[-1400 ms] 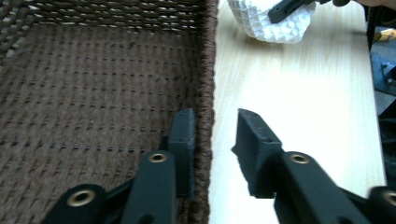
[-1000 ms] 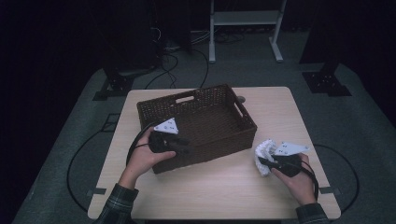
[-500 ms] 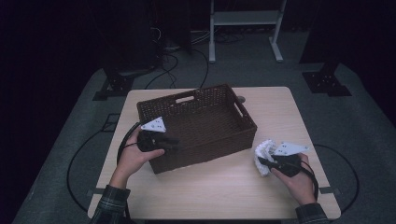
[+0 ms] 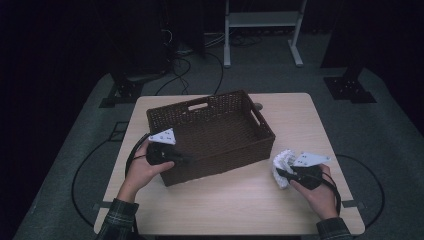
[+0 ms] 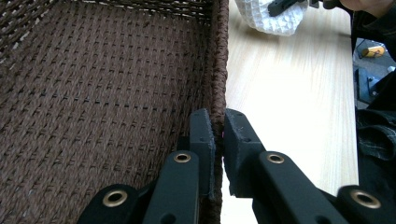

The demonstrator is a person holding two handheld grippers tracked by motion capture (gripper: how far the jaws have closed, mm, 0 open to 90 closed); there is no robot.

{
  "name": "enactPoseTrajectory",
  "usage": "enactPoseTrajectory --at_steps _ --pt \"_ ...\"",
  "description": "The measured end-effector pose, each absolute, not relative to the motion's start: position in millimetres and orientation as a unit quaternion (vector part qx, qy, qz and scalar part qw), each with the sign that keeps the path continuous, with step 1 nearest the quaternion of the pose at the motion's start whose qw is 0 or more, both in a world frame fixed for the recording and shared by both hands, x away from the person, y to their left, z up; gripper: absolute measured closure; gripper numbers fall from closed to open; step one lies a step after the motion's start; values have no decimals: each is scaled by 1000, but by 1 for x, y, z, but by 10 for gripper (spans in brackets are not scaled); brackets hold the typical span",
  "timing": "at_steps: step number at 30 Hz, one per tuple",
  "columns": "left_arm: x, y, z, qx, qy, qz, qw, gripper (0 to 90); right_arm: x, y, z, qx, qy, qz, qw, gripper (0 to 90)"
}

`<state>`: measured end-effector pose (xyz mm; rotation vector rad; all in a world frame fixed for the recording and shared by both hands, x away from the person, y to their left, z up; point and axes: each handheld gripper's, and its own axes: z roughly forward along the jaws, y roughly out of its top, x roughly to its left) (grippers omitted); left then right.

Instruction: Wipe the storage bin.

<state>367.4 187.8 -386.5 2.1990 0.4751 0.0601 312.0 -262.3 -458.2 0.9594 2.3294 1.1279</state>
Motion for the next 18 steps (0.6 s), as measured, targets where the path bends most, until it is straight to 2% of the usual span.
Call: enactPoseTrajectory --at_steps 12,18 --pt "358 133 -383 896 154 18 417 812 312 -263 -458 340 829 401 191 762" --pt "351 133 -388 883 169 27 438 806 312 -264 -457 340 828 403 191 762"
